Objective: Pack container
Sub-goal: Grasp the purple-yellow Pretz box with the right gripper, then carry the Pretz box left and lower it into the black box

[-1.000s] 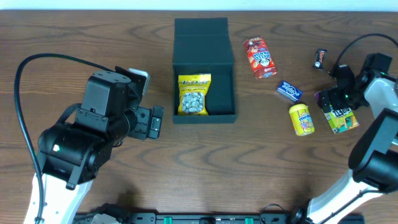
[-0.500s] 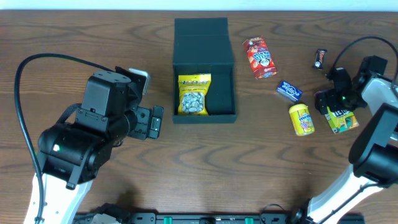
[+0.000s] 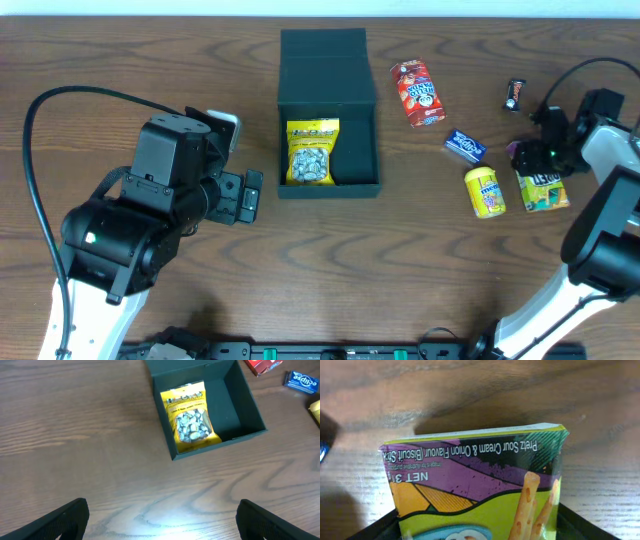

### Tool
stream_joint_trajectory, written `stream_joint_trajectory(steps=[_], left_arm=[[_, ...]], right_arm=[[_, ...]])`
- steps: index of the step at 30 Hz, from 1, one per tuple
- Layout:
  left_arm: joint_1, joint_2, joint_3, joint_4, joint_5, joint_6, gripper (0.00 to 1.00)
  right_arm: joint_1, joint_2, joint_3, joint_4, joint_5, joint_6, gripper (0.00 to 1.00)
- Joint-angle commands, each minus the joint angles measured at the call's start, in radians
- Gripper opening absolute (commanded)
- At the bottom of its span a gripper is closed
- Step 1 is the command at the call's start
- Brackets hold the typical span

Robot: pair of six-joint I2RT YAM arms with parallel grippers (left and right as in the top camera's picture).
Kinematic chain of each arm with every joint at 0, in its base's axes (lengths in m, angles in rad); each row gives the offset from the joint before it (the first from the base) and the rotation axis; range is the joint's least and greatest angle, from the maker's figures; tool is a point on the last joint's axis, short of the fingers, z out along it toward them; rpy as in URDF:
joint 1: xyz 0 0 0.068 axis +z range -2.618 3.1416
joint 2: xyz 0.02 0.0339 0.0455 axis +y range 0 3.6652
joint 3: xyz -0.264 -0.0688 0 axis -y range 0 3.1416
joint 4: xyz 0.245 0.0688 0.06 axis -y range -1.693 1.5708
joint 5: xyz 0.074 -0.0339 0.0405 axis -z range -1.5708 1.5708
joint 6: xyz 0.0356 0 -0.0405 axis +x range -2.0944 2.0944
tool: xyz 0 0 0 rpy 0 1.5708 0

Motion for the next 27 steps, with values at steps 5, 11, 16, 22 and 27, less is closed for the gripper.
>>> stream_joint_trajectory(steps=[5,11,16,22,27], left_arm=[[0.002,-0.004,0.014,-0.004,-0.001,0.006,0.95],[0.002,-0.004,0.014,-0.003,-0.001,0.006,0.95],[0.002,-0.004,0.014,-0.003,-0.001,0.006,0.95],[0.002,-0.004,0.014,-0.004,-0.001,0.006,0.95],[0.002,-0.004,0.014,-0.003,-0.001,0.006,0.95]], right_arm=[[0.019,0.006,0.044,-0.04,-0.04,0.227,0.69],[0.055,-0.006,0.197,-0.188,-0.095,0.299,0.67],[0.107,-0.035,0.359,-0.31,-0.12,0.326,0.66],[0.222,-0.049,0.508,-0.38,-0.217,0.412,0.63],[0.388,-0.049,0.529,-0.35,-0.224,0.548,0.64]])
